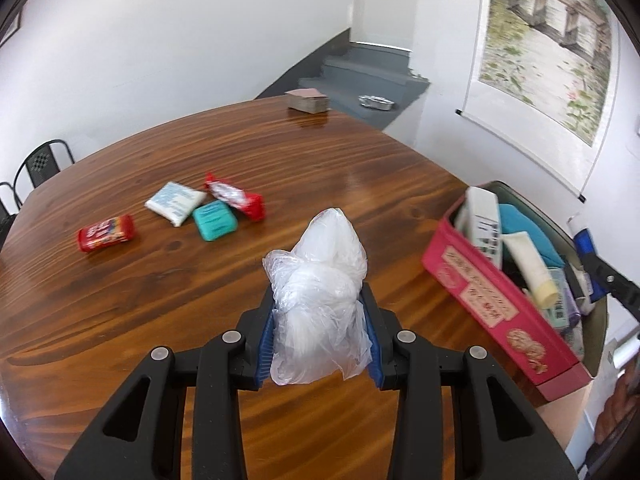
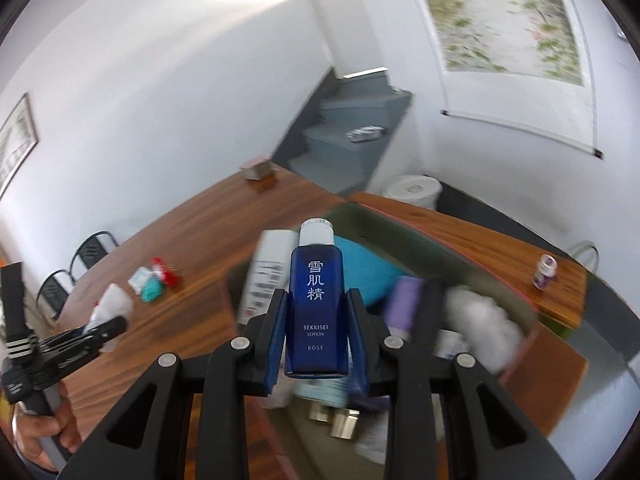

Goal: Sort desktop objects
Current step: 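Carry the plastic bag and blue bottle into the tin box with both tools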

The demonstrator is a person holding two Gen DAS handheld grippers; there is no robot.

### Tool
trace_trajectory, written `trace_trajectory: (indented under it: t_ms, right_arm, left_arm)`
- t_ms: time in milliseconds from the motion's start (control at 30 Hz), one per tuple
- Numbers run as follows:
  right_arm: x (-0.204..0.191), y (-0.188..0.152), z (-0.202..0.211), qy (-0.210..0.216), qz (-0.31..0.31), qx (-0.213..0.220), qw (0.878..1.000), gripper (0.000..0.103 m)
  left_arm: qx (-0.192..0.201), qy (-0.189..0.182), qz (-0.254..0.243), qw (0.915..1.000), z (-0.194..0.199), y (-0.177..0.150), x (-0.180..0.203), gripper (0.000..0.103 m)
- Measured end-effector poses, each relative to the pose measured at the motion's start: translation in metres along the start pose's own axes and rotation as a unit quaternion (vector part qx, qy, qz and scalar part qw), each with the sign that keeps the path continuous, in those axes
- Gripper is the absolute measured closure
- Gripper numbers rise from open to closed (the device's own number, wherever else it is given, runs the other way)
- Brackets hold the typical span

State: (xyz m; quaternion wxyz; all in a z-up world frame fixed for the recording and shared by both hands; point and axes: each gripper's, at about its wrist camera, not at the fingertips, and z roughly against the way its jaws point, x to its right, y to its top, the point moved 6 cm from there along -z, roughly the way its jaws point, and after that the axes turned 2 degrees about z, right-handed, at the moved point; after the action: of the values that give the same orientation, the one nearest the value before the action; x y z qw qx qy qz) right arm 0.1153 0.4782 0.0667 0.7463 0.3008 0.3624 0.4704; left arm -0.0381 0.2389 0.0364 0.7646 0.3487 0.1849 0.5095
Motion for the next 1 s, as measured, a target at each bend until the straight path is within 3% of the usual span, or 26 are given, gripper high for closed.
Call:
trace_trajectory:
  t_ms: [233, 433, 867, 1000]
  right_arm:
    - [0.013, -0.004, -0.014, -0.023, -0.010, -0.025, 0.999, 0.071]
    - [0.023, -0.008, -0.022, -0.014, -0.034, -0.050, 0.998, 0.070]
    - [0.029, -0.014, 0.006, 0.005, -0.040, -0.013, 0.999, 0.068]
    - [0.037, -0.016, 0.012, 0.005, -0.046, 0.000, 0.999, 0.054]
  left_arm:
    - [0.001, -0.015, -0.010, 0.9998, 0.002, 0.002, 0.024, 0.063]
    - [0.001, -0.023, -0.013, 0.9997, 0.003, 0.003, 0.033, 0.063]
    - [-0.001, -0.066, -0.040, 0.9970, 0.005, 0.011, 0.083, 0.063]
    - [-0.001, -0.084, -0.055, 0.9949, 0.003, 0.016, 0.109, 0.063]
